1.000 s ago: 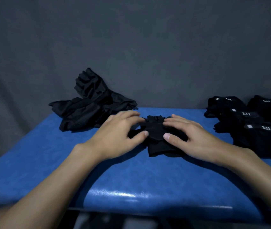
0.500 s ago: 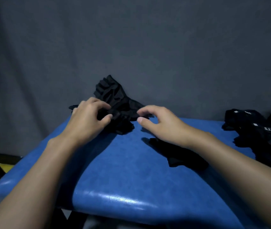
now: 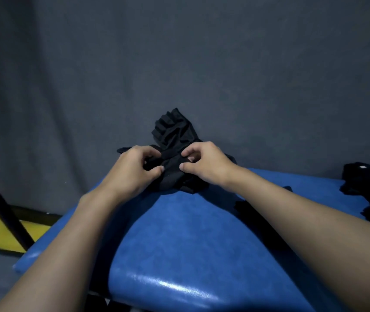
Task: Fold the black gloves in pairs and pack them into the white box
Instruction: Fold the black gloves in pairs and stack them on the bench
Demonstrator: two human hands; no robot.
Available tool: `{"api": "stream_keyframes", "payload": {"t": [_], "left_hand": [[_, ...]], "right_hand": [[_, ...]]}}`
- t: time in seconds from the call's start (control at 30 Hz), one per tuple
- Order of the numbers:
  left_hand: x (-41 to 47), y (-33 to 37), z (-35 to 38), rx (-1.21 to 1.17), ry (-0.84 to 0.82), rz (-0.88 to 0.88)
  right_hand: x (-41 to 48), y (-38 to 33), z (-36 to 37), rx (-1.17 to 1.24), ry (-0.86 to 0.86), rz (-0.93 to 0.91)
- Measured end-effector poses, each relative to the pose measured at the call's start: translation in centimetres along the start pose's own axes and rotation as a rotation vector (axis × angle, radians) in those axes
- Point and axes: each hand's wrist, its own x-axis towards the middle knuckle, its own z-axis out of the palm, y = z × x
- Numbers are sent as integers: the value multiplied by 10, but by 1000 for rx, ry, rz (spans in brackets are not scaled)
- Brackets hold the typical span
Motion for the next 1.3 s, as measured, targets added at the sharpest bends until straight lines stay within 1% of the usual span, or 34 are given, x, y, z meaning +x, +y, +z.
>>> {"api": "stream_keyframes", "payload": {"t": [0.1, 0.2, 0.3, 0.4, 0.5, 0.6, 0.73, 0.83, 0.9, 0.97, 1.07, 1.2, 1.3], "left_hand": [[2, 2, 0, -35, 30, 15], [3, 6, -3, -118, 123, 23], [4, 11, -6, -238, 187, 15], [2, 16, -7, -396, 209, 22], [-2, 27, -7, -531, 168, 57], [-8, 41, -5, -633, 119, 110], [-16, 56, -3, -568, 111, 237], [-25, 68, 3, -484, 1, 341], [-30, 74, 9, -413, -69, 374], [-33, 79, 18, -336, -74, 416], [-37, 87, 33, -282, -25, 454], [-44, 100, 45, -379, 9, 433], [-45, 109, 49, -552, 6, 375]], "right_hand": [[1, -5, 2, 229, 28, 25], [3, -16, -4, 388, 79, 3], [1, -28, -16, 433, 107, -68], [-6, -38, -33, 482, 134, -166], [-14, -42, -50, 546, 119, -230], [-23, -38, -65, 539, 112, -225], [-39, -27, -80, 559, 155, -167], [-52, -17, -92, 598, 181, -78], [-62, -11, -99, 658, 158, -28], [-74, -4, -105, 668, 135, -10], [-88, 11, -113, 635, 125, -25], [-105, 31, -125, 621, 94, -27], [-115, 40, -133, 443, 122, -90]]}}
